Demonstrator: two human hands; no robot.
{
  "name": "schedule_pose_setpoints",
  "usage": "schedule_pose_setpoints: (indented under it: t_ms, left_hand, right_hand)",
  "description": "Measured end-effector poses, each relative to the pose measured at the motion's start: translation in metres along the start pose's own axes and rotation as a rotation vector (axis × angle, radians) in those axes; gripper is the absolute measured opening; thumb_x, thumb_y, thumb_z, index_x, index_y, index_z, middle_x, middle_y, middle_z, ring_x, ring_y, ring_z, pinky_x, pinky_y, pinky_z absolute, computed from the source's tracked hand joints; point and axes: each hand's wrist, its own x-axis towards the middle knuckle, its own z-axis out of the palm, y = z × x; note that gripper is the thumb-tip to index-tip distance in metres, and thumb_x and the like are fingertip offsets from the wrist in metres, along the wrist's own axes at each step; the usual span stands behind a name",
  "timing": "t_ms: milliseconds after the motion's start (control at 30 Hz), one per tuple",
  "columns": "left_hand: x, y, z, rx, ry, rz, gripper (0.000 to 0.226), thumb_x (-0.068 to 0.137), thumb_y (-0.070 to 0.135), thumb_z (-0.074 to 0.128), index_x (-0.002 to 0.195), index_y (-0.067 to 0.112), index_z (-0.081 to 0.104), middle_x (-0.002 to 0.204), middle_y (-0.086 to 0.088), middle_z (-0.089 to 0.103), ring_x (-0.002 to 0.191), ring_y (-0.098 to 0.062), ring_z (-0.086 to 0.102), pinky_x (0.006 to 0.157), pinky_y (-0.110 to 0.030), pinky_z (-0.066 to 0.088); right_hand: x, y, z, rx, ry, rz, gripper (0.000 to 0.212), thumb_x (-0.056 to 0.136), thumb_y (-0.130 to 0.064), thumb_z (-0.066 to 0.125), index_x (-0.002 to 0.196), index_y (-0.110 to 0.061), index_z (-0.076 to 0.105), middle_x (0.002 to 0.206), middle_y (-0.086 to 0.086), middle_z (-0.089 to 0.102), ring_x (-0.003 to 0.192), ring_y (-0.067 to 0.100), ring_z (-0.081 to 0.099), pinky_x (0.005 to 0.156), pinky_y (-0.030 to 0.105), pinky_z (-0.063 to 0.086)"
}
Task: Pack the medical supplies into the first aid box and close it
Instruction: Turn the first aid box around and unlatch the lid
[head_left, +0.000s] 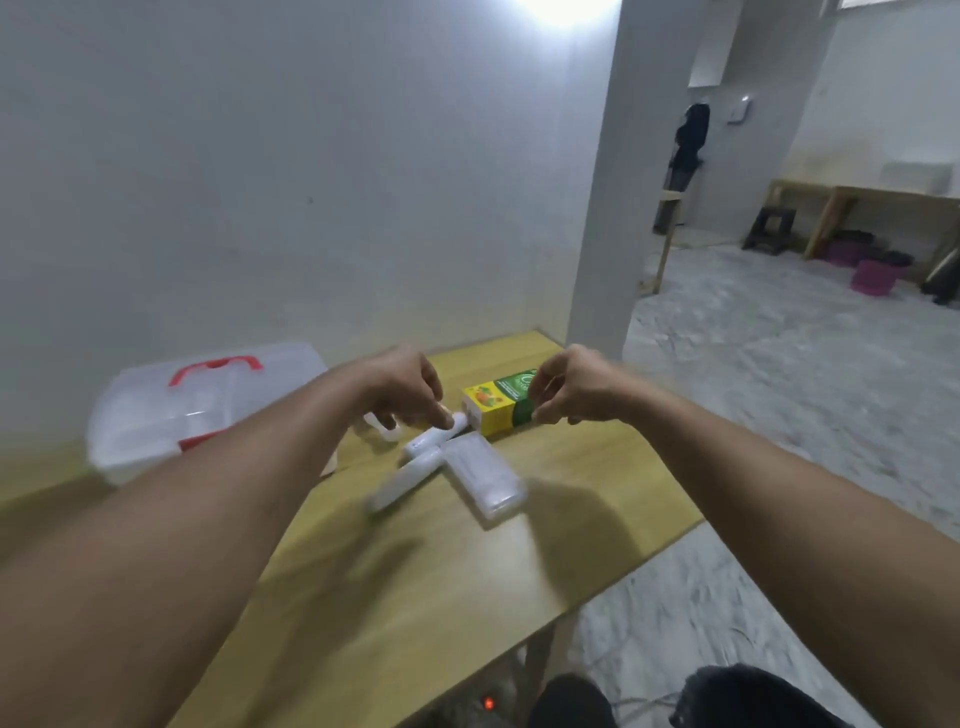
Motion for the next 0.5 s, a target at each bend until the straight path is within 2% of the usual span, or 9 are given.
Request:
schedule_pose_setpoints:
  t_ms: [133,233,300,367,433,500]
  left_hand:
    - [-0.010,-0.034,-0.004,0.027,0.029,-0.048,0.041,0.070,0.021,0.082,0.104,0.005,0.067,0.104,-0.017,0.072,0.074,-0.020,0.060,0.068,-0.033,0.053]
    - [-0.016,-0.052,0.003,0.082,0.055,-0.073,0.042,0.068,0.023,0.082,0.104,0.007,0.067,0.102,-0.012,0.071,0.076,-0.020,0.059,0.072,-0.036,0.055]
    - [-0.019,-0.060,0.006,0.146,0.081,-0.065,0.041,0.065,0.029,0.082,0.099,0.007,0.069,0.101,-0.012,0.071,0.077,-0.021,0.058,0.073,-0.036,0.053]
    - [-0.023,-0.063,0.006,0.167,0.097,-0.053,0.039,0.065,0.032,0.081,0.095,0.010,0.069,0.097,-0.009,0.070,0.080,-0.021,0.061,0.075,-0.034,0.052]
    - [-0.031,-0.064,0.001,0.138,0.118,-0.038,0.038,0.067,0.030,0.081,0.099,0.013,0.069,0.094,-0.004,0.070,0.085,-0.021,0.065,0.078,-0.034,0.054]
    - [-0.042,-0.064,-0.008,-0.021,0.133,-0.011,0.035,0.070,0.021,0.080,0.100,0.009,0.069,0.091,-0.008,0.072,0.078,-0.022,0.068,0.075,-0.038,0.060]
  right_hand:
    - [0.014,-0.021,0.027,-0.021,-0.047,-0.025,0.021,0.072,-0.007,0.075,0.092,-0.010,0.071,0.088,0.014,0.072,0.062,0.024,0.054,0.058,0.035,0.047]
    - [0.020,-0.031,0.043,-0.101,-0.057,-0.053,0.019,0.070,-0.016,0.078,0.088,-0.015,0.071,0.091,0.016,0.073,0.061,0.023,0.057,0.057,0.036,0.052]
    - [0.024,-0.039,0.051,-0.139,-0.078,-0.087,0.021,0.070,-0.019,0.079,0.090,-0.017,0.072,0.088,0.009,0.074,0.062,0.018,0.061,0.058,0.030,0.053]
    - [0.027,-0.051,0.056,-0.173,-0.097,-0.131,0.024,0.072,-0.021,0.079,0.095,-0.017,0.073,0.088,0.002,0.074,0.070,0.014,0.065,0.059,0.023,0.049]
    - [0.033,-0.064,0.060,-0.178,-0.101,-0.169,0.026,0.073,-0.020,0.079,0.098,-0.016,0.074,0.091,0.002,0.074,0.082,0.017,0.068,0.066,0.024,0.050]
    - [0.041,-0.079,0.063,-0.155,-0.100,-0.208,0.025,0.073,-0.017,0.079,0.098,-0.014,0.074,0.092,0.004,0.075,0.086,0.019,0.069,0.072,0.027,0.052]
